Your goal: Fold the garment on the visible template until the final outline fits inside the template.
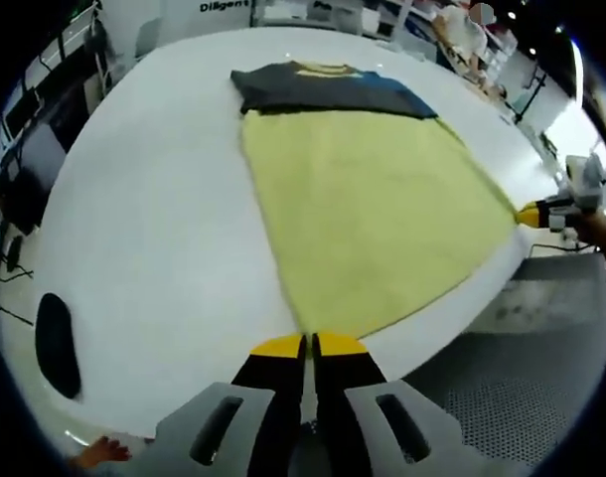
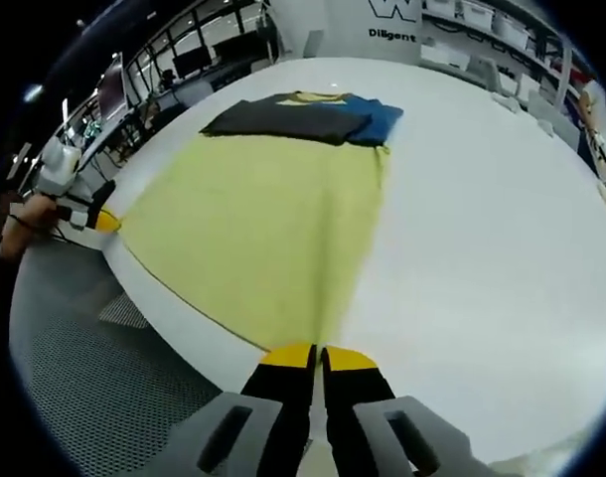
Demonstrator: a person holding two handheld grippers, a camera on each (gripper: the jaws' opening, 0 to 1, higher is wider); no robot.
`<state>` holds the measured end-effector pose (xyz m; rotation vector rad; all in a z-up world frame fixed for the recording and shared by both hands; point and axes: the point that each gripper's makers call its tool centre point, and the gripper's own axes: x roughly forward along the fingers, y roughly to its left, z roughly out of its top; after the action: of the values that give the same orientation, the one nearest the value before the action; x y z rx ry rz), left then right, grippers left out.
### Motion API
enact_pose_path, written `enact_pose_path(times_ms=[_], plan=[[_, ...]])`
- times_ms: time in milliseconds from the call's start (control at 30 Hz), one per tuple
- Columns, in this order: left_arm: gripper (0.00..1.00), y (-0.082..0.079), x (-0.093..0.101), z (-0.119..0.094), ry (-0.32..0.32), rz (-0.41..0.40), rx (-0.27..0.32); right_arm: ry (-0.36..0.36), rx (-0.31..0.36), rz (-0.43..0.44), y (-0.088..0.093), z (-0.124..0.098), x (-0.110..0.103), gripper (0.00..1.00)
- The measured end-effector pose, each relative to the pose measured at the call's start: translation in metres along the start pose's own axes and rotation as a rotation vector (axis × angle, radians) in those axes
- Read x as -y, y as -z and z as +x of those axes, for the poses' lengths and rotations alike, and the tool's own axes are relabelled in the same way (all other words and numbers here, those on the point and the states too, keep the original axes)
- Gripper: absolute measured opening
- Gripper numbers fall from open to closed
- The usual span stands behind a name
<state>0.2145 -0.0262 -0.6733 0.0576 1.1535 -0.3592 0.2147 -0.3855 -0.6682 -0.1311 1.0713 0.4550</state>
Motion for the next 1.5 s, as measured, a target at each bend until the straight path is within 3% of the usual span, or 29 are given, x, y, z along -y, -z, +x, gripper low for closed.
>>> enact_pose_path(times_ms=[267, 567, 833, 1000, 1100, 1500], plan=[[0.0, 0.012, 0.004, -0.009, 0.003, 0.084, -0.058, -0.063, -0.042, 0.069, 0.01, -0.012, -0.013, 0.0], [0.0, 0.032, 0.014, -0.016, 0.036, 0.17, -0.139, -0.07, -0.109, 0.12, 0.027, -0.02, -0.018, 0.0], [0.0, 0.04, 0.02, -0.021, 0.042, 0.225, -0.166, -0.071, -0.145, 0.124, 0.035, -0.026, -0.022, 0.0], [0.0, 0.044, 0.024, -0.025, 0.056, 0.202, -0.167, -0.073, -0.157, 0.133, 0.039, -0.031, -0.024, 0.0], [0.0, 0.038, 0.023, -0.028, 0.057, 0.183, -0.137, -0.084, -0.144, 0.137, 0.036, -0.034, -0.026, 0.0], [0.0, 0.022, 0.022, -0.04, 0.059, 0.115, -0.053, -0.118, -0.06, 0.139, 0.014, -0.047, -0.026, 0.0]])
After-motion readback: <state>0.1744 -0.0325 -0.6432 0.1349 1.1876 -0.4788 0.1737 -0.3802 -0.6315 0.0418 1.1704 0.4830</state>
